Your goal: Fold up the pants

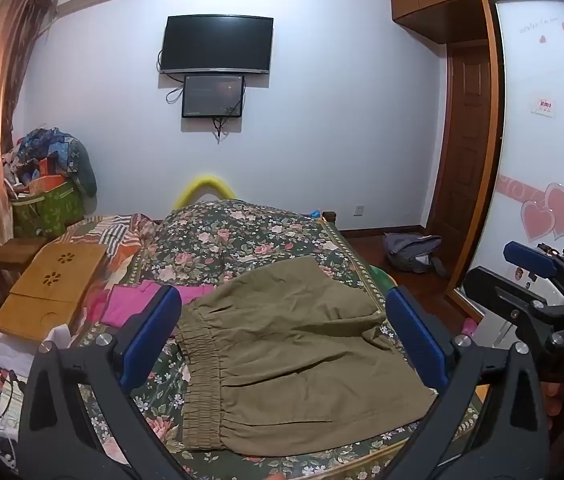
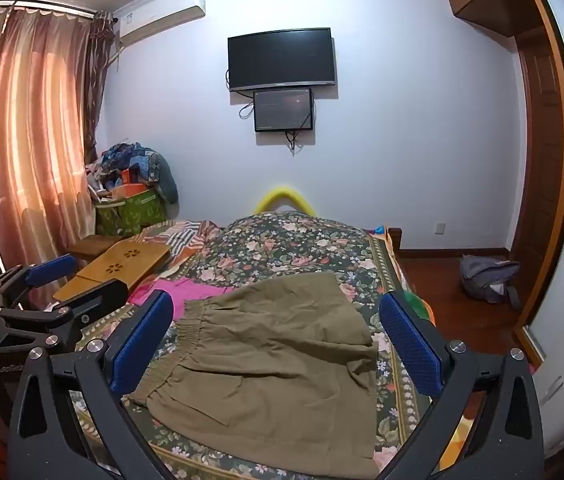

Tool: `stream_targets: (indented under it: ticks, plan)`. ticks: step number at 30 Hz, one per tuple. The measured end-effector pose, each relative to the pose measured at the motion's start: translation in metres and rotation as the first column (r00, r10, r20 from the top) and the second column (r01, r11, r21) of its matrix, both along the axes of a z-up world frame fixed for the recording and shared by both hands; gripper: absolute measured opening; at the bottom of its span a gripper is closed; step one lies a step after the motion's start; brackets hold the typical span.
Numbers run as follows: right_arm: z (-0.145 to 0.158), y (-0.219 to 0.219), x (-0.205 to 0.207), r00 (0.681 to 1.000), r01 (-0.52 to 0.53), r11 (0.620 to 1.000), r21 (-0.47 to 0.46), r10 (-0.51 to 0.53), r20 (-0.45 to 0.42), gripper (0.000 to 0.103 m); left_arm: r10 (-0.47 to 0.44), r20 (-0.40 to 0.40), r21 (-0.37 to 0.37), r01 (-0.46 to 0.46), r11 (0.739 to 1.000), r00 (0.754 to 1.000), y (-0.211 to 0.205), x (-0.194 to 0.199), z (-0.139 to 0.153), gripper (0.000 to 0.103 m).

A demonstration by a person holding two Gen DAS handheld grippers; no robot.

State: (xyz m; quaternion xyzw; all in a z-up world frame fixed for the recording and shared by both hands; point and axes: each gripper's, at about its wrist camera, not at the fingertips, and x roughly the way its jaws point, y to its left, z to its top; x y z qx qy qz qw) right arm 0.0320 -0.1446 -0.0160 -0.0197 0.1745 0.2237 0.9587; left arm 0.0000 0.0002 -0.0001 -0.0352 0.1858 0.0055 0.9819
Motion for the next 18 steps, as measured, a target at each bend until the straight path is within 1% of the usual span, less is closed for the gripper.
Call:
stream_targets:
  ticks: [5, 6, 13, 18]
  plan:
    - [0.0003, 0.0, 0.0012, 1.0, 0.002, 1.0, -0.001, -0.002, -0.011, 0.103, -0.005, -0.006, 0.002, 0.005, 1.0, 1.0, -0.0018, 0.0004, 0.0005, 0.103]
    - [0.0005, 0.0, 0.0015, 1.0, 0.003, 1.0, -0.002, -0.003, -0.01, 0.103, -0.008, -0.009, -0.012, 0.008, 1.0, 1.0, 0.0, 0.0009, 0.0002, 0.103]
    - [-0.0031, 0.0042, 0.0028, 1.0, 0.006, 1.0, -0.003, -0.006, -0.009, 0.103, -0.007, 0.001, 0.0, 0.007, 1.0, 1.0, -0.003, 0.0007, -0.0023, 0.103]
    - [-0.0019, 0.0022, 0.0037, 1.0, 0.005, 1.0, -0.001, -0.005, -0.012, 0.103, -0.008, -0.004, -0.012, 0.008, 1.0, 1.0, -0.0006, 0.0002, -0.0027, 0.103]
